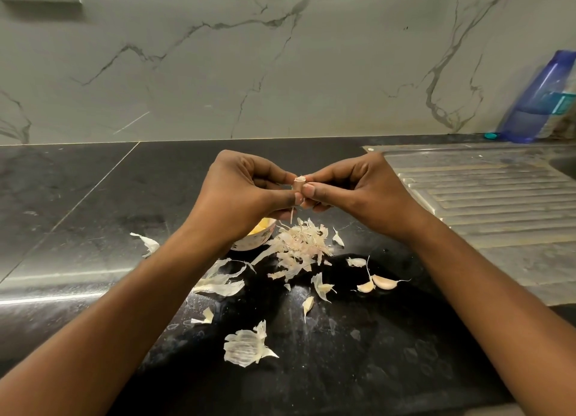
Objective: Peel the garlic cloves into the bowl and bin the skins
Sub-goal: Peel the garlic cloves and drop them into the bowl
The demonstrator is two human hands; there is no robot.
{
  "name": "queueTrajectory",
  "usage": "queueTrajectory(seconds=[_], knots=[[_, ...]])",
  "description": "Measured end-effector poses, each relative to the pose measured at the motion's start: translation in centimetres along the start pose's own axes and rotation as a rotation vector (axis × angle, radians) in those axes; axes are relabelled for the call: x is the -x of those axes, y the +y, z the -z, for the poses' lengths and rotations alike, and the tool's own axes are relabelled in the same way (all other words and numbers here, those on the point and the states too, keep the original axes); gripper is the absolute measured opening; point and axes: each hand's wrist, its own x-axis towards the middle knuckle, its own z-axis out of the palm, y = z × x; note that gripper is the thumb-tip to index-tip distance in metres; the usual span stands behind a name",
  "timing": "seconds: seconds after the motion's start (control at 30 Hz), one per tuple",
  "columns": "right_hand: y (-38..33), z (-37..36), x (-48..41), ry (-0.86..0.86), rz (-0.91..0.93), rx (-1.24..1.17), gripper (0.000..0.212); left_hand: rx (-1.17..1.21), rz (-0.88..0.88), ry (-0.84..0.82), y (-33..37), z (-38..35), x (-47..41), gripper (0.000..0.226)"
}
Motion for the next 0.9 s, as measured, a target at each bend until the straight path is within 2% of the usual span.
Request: queueTrajectory(seconds=[0.17, 0.4, 0.63, 0.9], knots=[[0.2, -0.6, 0.0, 0.031, 0.029, 0.069, 0.018, 0.069, 0.037, -0.050, -0.4, 0.0, 0.0, 0.020], [0.0, -1.5, 0.1, 0.112, 0.109, 0.200, 0.010, 0.072, -0.011, 0.020, -0.6, -0.5, 0.1, 0.014], [0.1, -1.2, 0.0, 0.072, 0.059, 0.143, 0.013, 0.117, 0.015, -0.022, -0.6, -0.1, 0.0, 0.015], [-0.4, -0.8, 0.1, 0.028, 0.057, 0.092, 0.024, 0.037, -0.056, -0.094, -0.6, 0.4, -0.3, 0.016]])
